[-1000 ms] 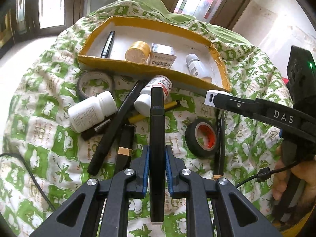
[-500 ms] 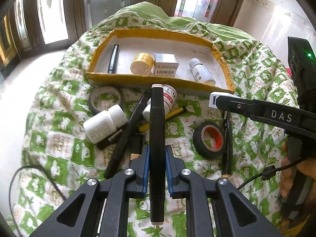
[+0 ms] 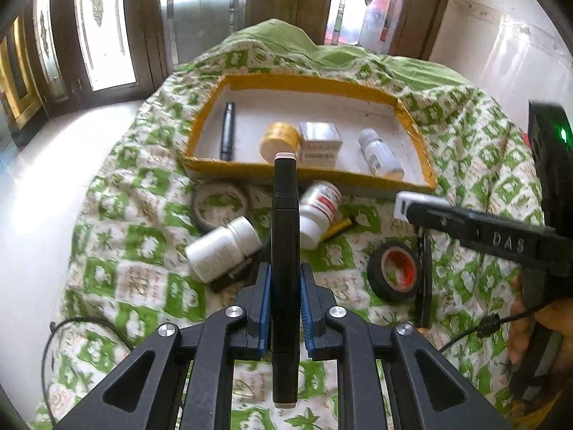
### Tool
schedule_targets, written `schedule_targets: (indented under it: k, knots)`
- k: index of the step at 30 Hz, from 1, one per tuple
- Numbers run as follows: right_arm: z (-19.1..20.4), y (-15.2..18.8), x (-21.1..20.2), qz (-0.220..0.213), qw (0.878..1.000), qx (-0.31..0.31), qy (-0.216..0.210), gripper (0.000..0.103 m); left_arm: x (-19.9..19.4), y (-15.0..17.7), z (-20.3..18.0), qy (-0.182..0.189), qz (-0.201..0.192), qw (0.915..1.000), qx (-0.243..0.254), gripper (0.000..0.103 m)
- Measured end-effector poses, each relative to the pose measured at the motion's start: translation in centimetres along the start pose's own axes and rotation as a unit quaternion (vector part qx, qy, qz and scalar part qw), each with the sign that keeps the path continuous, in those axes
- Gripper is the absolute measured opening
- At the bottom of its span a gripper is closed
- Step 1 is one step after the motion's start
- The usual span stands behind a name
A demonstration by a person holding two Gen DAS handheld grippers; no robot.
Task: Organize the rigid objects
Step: 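Hold the marker in the left tool while the right tool holds the plug above the items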
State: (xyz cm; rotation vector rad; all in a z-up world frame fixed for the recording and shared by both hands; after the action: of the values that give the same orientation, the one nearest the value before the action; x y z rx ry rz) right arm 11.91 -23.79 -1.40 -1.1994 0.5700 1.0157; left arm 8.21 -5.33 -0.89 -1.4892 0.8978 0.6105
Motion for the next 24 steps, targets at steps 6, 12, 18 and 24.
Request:
schedule_targets:
  k: [6, 12, 18, 24]
  knots:
    - [0.0, -0.1, 0.0, 0.001, 1.000, 0.000, 0.001, 0.051, -0.9, -1.6, 1.7, -0.005, -0.016, 0.9997, -0.018, 0.014]
    - [0.0, -0.1, 0.0, 0.000, 1.000, 0.000, 0.000, 0.051, -1.4, -2.5, 2.8, -0.005, -0.022, 0.9993, -0.029, 0.014]
    - [0.1, -0.1, 0.0, 0.000, 1.000, 0.000, 0.001, 0.051, -1.2, -2.8, 2.9, -0.007, -0.022, 0.9994, -0.026, 0.014]
    - [0.1, -0.1, -0.1, -0.001, 1.000, 0.000, -0.001, 0.051, -0.9, -3.3, 2.6, -0.012, -0.022, 0.9995, -0.021, 0.014]
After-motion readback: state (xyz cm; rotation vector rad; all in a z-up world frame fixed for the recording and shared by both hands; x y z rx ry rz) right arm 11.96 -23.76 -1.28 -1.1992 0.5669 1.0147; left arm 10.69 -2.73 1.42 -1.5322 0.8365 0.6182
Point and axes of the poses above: each gripper's, at about its wrist camera, not at the fingertips, and x roughly the way its jaws point, z to its left, y to its underside, the point moved 2 cm from there along x, roughly the way its jaws point, and after that the axes turned 2 degrees about y, right-handed, at the moved point
